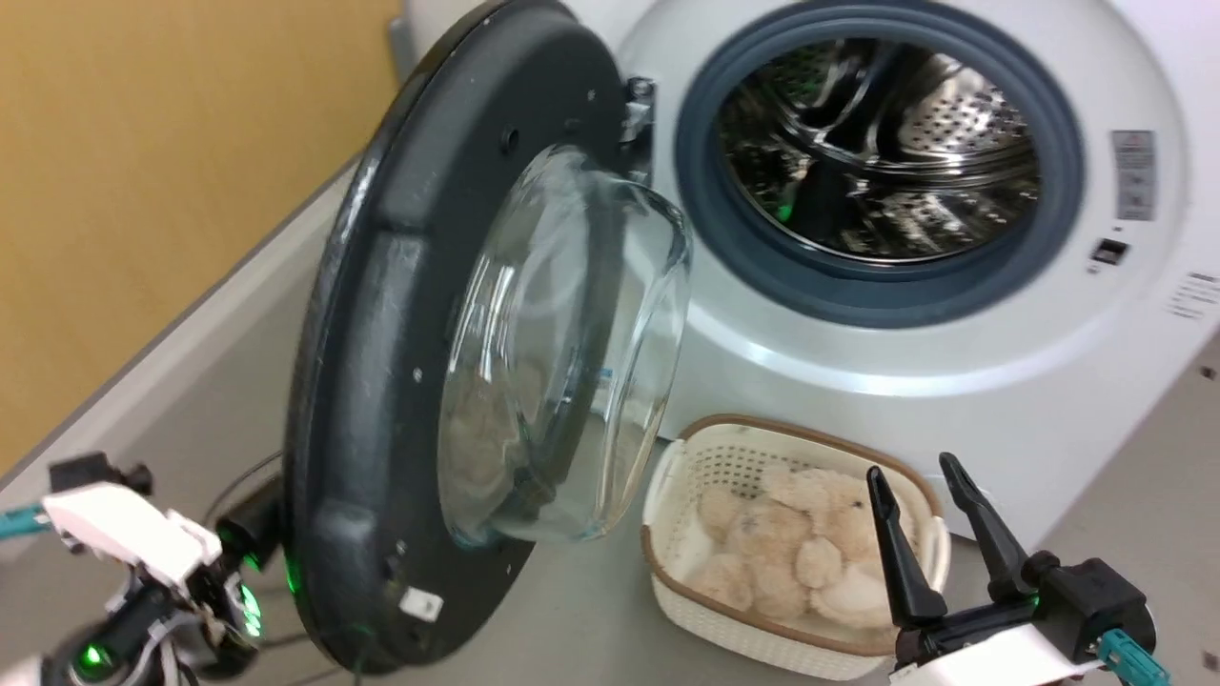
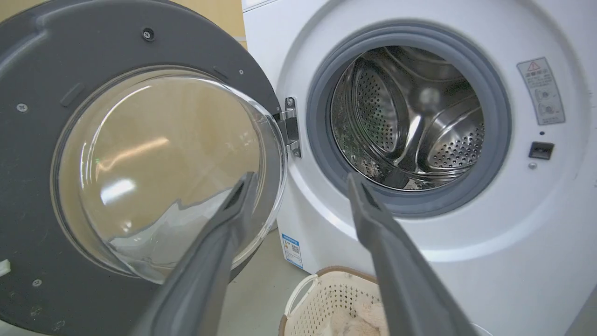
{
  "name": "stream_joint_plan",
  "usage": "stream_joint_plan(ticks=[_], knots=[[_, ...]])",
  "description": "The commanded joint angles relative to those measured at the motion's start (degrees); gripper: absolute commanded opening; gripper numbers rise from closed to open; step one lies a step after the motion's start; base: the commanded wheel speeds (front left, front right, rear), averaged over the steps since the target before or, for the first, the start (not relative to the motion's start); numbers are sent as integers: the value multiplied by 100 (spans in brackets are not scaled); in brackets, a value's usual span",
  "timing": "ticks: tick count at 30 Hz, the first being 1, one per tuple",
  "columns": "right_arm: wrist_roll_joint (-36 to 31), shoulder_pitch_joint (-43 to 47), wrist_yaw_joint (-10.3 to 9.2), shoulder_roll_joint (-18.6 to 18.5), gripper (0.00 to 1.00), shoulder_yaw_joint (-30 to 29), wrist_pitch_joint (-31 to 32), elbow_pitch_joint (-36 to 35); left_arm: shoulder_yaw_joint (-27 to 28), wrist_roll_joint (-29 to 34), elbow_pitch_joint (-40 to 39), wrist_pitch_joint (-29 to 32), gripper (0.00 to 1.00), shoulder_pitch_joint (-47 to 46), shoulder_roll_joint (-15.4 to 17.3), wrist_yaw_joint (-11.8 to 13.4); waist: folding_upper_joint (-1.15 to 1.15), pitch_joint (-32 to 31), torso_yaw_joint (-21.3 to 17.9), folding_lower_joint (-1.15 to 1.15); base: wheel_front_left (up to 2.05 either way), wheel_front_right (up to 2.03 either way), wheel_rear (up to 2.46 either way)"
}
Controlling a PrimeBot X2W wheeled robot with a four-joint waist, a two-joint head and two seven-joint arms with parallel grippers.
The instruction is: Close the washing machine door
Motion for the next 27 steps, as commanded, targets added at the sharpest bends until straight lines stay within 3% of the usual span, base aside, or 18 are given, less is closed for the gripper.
stream_joint_plan(ticks=[1,10,20,27], knots=[[29,76,5,26,100,-23,-26,-41,-119,-188,-298,46,0,294,-112,124,0,-41,-261,0,0,0,0],[28,188,5,31,100,-186,-26,-76,-1041,-897,-1046,-432,0,1147,-181,348,0,-33,-891,0,0,0,0],[-33,183,5,32,100,-249,-26,-99,-2311,-1460,-1334,-1244,0,1770,-183,253,0,65,-1893,0,0,0,0],[-112,108,5,32,100,-205,-26,-198,-2902,-1865,-1116,-2005,0,1690,-183,36,0,313,-2699,0,0,0,0]])
